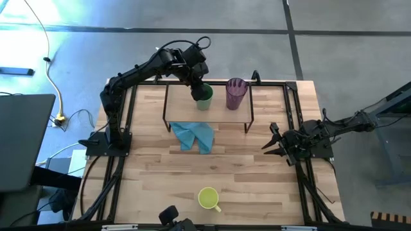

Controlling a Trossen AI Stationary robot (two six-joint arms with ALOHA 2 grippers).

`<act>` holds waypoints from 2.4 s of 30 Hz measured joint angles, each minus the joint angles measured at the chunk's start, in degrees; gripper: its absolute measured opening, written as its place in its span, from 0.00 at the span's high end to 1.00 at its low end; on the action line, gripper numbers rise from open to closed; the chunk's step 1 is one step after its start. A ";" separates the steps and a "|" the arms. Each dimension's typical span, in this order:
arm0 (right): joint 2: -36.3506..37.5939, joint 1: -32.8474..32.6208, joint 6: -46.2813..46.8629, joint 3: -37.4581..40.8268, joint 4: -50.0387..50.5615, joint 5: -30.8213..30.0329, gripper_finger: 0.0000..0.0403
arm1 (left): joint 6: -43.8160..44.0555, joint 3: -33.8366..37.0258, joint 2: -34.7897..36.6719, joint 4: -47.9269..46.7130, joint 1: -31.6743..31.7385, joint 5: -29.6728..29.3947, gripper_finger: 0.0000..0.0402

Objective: Stack small to large cups/mugs on shelf
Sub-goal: Put the yellow cup on the shelf

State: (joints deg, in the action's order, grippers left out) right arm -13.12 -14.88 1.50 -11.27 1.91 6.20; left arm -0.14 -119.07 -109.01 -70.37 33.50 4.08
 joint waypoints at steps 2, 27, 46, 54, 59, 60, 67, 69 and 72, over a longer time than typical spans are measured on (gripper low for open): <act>0.00 -0.02 0.00 0.00 0.00 0.00 0.79 | -0.01 0.00 0.00 0.02 0.00 0.00 0.72; 0.02 0.00 0.00 0.00 0.07 0.00 0.79 | 0.20 0.00 0.00 -0.22 -0.01 1.50 0.47; 0.02 -0.02 -0.39 0.00 0.61 0.00 0.79 | 0.21 -0.51 0.18 -0.54 -0.01 0.85 0.47; 0.02 0.00 -0.39 0.00 0.61 0.00 0.79 | 0.18 -6.32 0.22 -2.58 -0.13 0.85 0.47; 0.02 -0.01 -0.39 0.00 0.61 0.00 0.79 | 0.18 -10.62 0.24 -5.12 -0.13 0.85 0.47; 0.02 0.00 -0.39 0.00 0.61 0.00 0.79 | 0.18 -11.37 0.24 -5.50 -0.13 0.85 0.47; 0.02 0.00 -0.31 0.00 0.61 0.00 0.79 | -0.33 -15.54 0.93 -8.00 -0.13 0.88 0.47; 0.02 0.00 -0.32 0.00 0.61 0.00 0.79 | -0.75 -15.53 1.51 -8.22 -0.13 0.85 0.47; 0.01 0.00 -0.33 -0.01 0.61 -0.02 0.79 | -1.04 -15.88 2.28 -8.54 -0.13 0.85 0.47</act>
State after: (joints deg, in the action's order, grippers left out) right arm -13.12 -14.87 1.17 -11.28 2.52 6.18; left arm -1.19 -134.94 -106.73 -78.91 33.36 4.93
